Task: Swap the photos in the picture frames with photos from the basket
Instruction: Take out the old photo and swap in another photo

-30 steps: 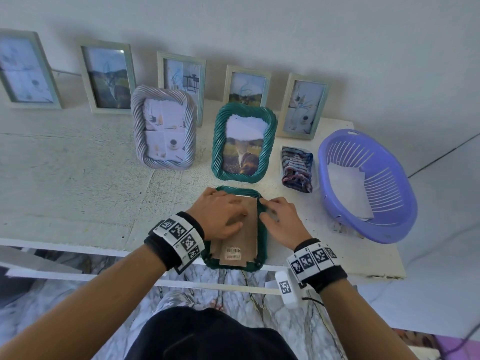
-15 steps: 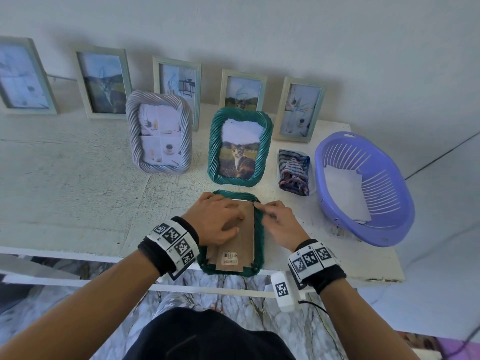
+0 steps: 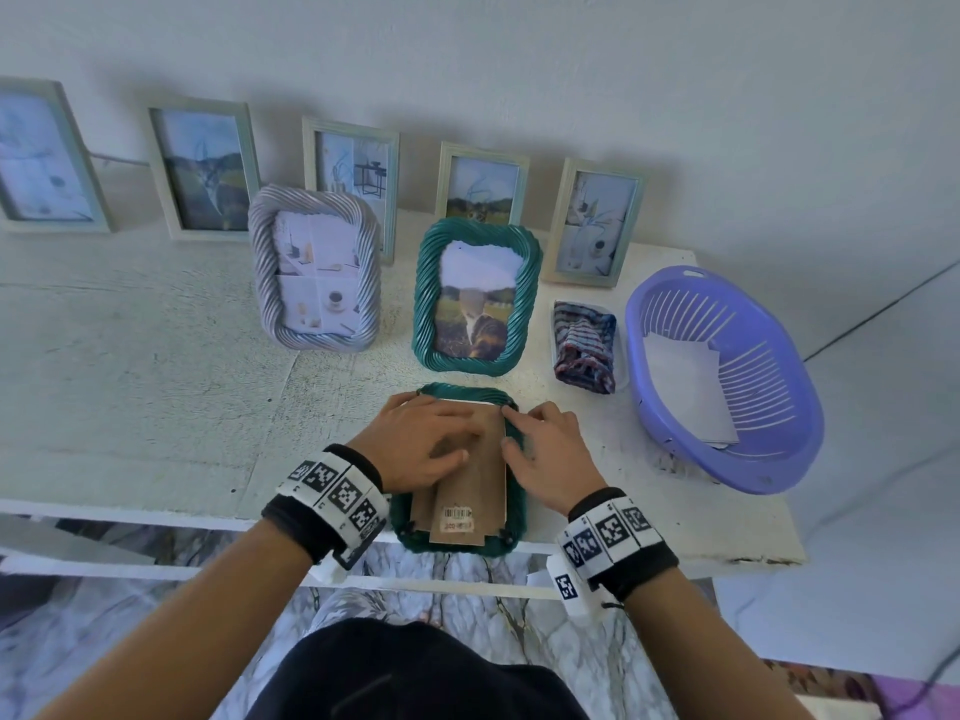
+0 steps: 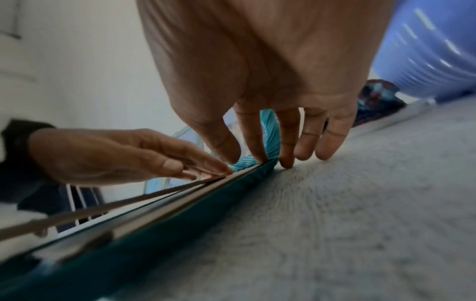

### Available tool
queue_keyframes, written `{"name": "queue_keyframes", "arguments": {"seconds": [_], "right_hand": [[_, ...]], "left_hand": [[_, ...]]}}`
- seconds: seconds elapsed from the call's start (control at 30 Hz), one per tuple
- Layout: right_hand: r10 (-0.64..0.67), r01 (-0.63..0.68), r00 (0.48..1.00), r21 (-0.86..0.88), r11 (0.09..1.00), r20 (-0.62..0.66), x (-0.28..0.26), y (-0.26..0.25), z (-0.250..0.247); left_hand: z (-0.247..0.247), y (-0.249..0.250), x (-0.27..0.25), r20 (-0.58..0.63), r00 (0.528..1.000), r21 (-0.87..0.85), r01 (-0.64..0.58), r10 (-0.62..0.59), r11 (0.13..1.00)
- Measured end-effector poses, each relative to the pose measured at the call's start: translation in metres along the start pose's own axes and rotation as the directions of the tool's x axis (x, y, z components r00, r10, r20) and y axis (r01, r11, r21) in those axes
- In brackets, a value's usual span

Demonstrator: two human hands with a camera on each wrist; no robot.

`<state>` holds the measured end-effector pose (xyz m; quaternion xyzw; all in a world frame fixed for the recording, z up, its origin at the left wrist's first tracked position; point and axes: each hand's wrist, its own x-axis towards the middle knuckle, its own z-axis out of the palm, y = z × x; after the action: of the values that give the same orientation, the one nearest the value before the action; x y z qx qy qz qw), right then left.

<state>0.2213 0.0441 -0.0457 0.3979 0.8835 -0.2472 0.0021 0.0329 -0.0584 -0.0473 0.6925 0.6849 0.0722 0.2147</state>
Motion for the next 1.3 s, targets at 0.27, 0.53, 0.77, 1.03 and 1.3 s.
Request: {"name": "queue_keyframes", "arguments": {"seconds": [0.27, 0.53, 0.77, 1.03, 1.3], "right_hand": [[-0.035, 0.038, 0.999, -0.162, 0.986, 0.023, -0.029, -0.025, 0.003], [-0.034, 0.036, 0.999, -0.044, 0.998, 0.041, -0.032, -0.024, 0.010], [-0.030, 0.030, 0.999, 0.002, 1.000, 0.031, -0.032, -0.024, 0.013], [-0.038, 0.038, 0.999, 0.002, 0.999, 0.033, -0.030, -0.022, 0.012], [-0.048, 0.049, 0.998, -0.014, 0.999, 0.040, -0.029, -0.023, 0.011]], "left_hand": [[-0.005, -0.023, -0.016, -0.376, 0.892, -0.349, 0.115, -0.252, 0.930], [0.001, -0.027, -0.026, -0.159, 0.942, -0.269, 0.247, -0.295, 0.931], [0.004, -0.030, -0.026, -0.085, 0.946, -0.318, 0.271, -0.312, 0.909], [0.005, -0.049, -0.026, -0.003, 0.934, -0.631, 0.274, -0.356, 0.725], [-0.003, -0.031, -0.021, -0.038, 0.930, -0.457, 0.310, -0.367, 0.834]]}}
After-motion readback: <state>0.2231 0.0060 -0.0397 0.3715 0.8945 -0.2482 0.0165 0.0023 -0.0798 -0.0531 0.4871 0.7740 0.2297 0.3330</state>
